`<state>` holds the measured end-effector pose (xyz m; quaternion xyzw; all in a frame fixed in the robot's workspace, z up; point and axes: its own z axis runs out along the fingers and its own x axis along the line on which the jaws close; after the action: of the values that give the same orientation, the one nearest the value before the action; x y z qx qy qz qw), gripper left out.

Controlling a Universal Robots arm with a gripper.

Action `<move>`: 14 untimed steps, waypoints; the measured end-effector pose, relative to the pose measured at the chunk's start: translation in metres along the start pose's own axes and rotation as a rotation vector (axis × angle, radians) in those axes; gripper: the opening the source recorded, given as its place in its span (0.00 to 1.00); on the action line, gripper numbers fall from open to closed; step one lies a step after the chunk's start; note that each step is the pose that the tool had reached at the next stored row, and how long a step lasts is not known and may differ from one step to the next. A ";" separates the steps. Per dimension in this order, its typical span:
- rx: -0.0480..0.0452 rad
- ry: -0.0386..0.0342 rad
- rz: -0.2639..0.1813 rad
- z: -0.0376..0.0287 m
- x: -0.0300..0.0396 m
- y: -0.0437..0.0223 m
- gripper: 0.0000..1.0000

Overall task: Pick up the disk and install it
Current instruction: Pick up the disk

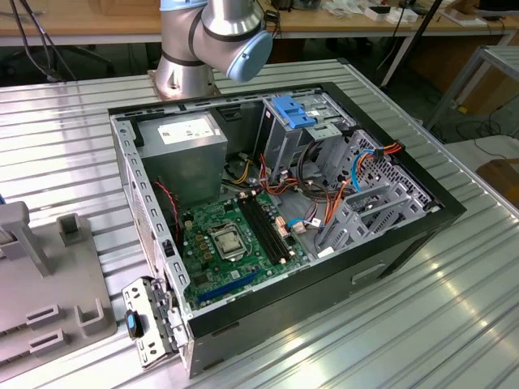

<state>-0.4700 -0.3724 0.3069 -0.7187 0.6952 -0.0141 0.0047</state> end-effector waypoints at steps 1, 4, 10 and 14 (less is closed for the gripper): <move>-0.0001 0.0000 0.000 0.0000 0.0000 0.0000 0.37; 0.0000 0.0002 0.000 0.0000 0.0000 0.0000 0.37; 0.0002 0.0003 0.000 -0.0030 0.0001 -0.0001 0.37; 0.0000 0.0004 0.000 -0.0095 0.0001 -0.0003 0.37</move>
<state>-0.4700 -0.3724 0.3164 -0.7187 0.6952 -0.0143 0.0046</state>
